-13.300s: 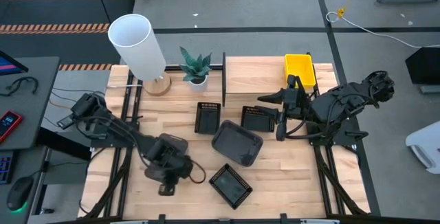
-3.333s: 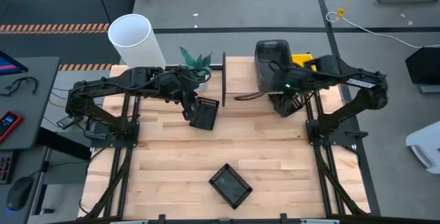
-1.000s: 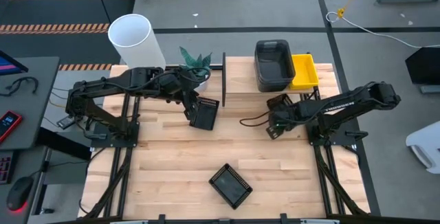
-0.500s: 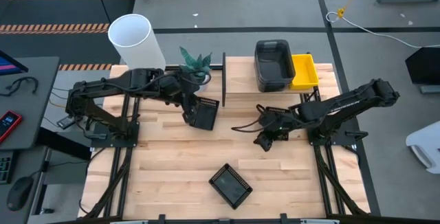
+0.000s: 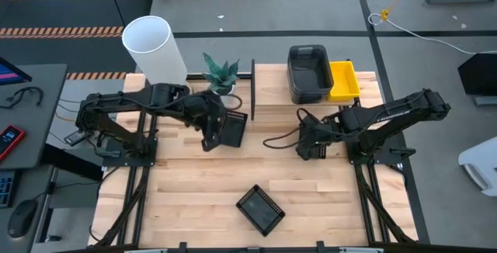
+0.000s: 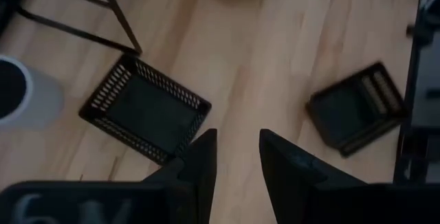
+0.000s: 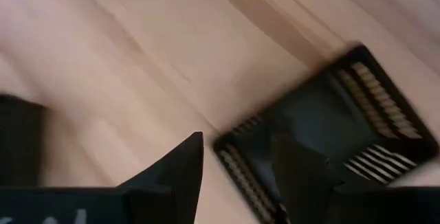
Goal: Stack baskets on shelf by color
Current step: Adjust the black bin, then stack the left black bin on top of the right black bin
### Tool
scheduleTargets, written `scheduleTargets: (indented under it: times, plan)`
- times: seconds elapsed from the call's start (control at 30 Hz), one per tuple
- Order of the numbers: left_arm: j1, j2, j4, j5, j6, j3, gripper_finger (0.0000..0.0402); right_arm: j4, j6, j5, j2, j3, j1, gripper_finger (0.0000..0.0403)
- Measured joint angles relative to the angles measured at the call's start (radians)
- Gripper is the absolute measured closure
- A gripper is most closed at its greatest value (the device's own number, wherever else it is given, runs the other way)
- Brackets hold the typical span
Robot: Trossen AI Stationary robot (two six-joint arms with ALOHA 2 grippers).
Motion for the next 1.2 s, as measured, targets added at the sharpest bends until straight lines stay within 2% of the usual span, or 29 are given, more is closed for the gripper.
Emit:
scheduleTargets:
  times: [0.17,0.3,0.4,0.6,0.73,0.9,1.03,1.2]
  plan:
    - [-0.046,0.013,0.008,-0.010,0.064,-0.058,0.0285,-0.098,0.000,0.000,0.027,-0.058,0.003,0.0230]
    - [-0.071,0.014,0.052,-0.051,0.073,-0.164,0.0285,-0.182,0.127,0.012,0.053,-0.120,-0.009,0.0231]
    - [-0.076,0.015,0.070,-0.054,0.044,-0.236,0.0285,-0.165,0.142,-0.008,0.059,-0.168,-0.009,0.0235]
    - [-0.070,0.014,0.181,-0.063,0.025,-0.360,0.0285,0.011,0.060,-0.184,0.089,-0.226,0.009,0.0243]
    - [-0.061,0.014,0.296,-0.074,0.026,-0.441,0.0285,0.145,0.020,-0.353,0.133,-0.229,0.038,0.0249]
    - [-0.051,0.014,0.412,-0.077,0.076,-0.502,0.0285,0.284,0.063,-0.525,0.172,-0.214,0.086,0.0256]
    - [-0.043,0.014,0.428,-0.059,0.086,-0.508,0.0285,0.288,0.060,-0.525,0.167,-0.141,0.122,0.0263]
    - [0.000,0.014,0.424,0.077,0.088,-0.508,0.0285,0.172,0.013,-0.390,0.125,-0.029,0.127,0.0269]
